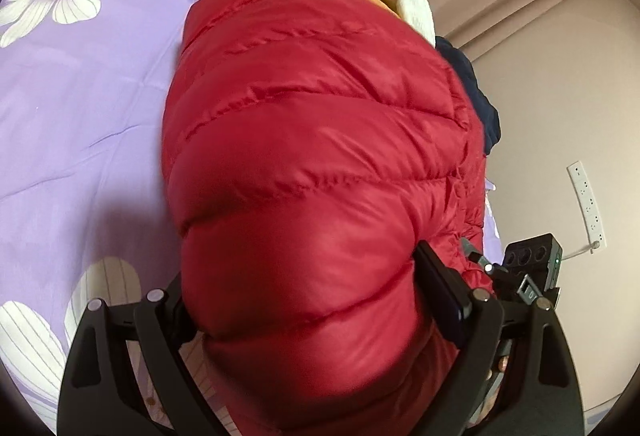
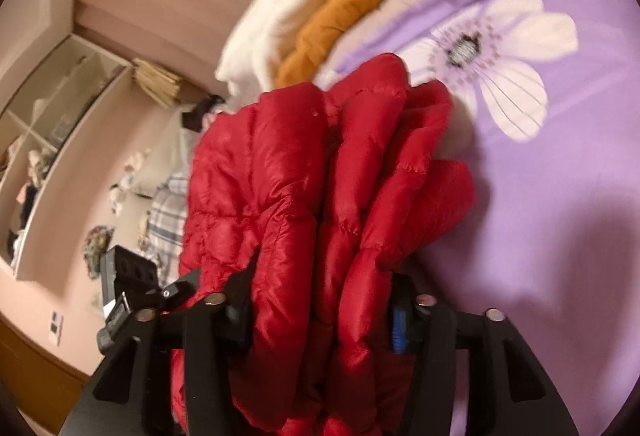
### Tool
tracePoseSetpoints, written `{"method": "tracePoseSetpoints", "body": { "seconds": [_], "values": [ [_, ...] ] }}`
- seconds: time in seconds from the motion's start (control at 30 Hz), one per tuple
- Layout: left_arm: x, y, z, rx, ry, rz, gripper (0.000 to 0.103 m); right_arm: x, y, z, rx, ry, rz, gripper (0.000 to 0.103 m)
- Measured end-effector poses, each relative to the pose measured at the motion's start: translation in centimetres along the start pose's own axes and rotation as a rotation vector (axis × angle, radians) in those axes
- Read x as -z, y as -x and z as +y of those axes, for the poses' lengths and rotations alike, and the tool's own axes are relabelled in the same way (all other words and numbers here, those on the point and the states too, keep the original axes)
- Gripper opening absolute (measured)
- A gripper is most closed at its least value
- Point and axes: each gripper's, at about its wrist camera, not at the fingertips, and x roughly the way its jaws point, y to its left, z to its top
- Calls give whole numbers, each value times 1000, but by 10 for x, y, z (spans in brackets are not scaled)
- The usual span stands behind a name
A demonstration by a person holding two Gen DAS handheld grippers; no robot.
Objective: Fold large clothes
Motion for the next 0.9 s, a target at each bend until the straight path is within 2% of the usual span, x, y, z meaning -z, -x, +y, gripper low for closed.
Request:
{"method": "tracePoseSetpoints", "body": {
  "seconds": [0.1,0.17,0.2,0.27,0.43,0.5,0.53,0.6,0.7,0.9],
  "values": [
    [2,7,-3,-40,7,0,94,2,11,-2,36,-35,5,66],
    [-2,20,-8,-119,-17,-11,94,3,25,1,68,-34,-1,68],
    [-2,27,-12,-161,-38,-23,94,4,32,5,93,-23,-9,72],
    [2,46,-23,-266,-102,-54,96,8,52,20,164,30,-44,74],
    [28,88,-56,-430,-215,-103,103,21,92,67,312,153,-76,82],
    [42,107,-61,-452,-235,-116,103,29,104,90,352,201,-82,83],
    [45,113,-69,-459,-245,-125,103,33,106,102,380,224,-82,91],
    [62,131,-83,-493,-266,-138,103,45,117,126,440,276,-86,102],
    [84,155,-105,-526,-310,-144,103,60,128,156,489,345,-94,102],
    [101,198,-136,-491,-325,-164,103,75,156,212,536,443,-144,102]
  ]
}}
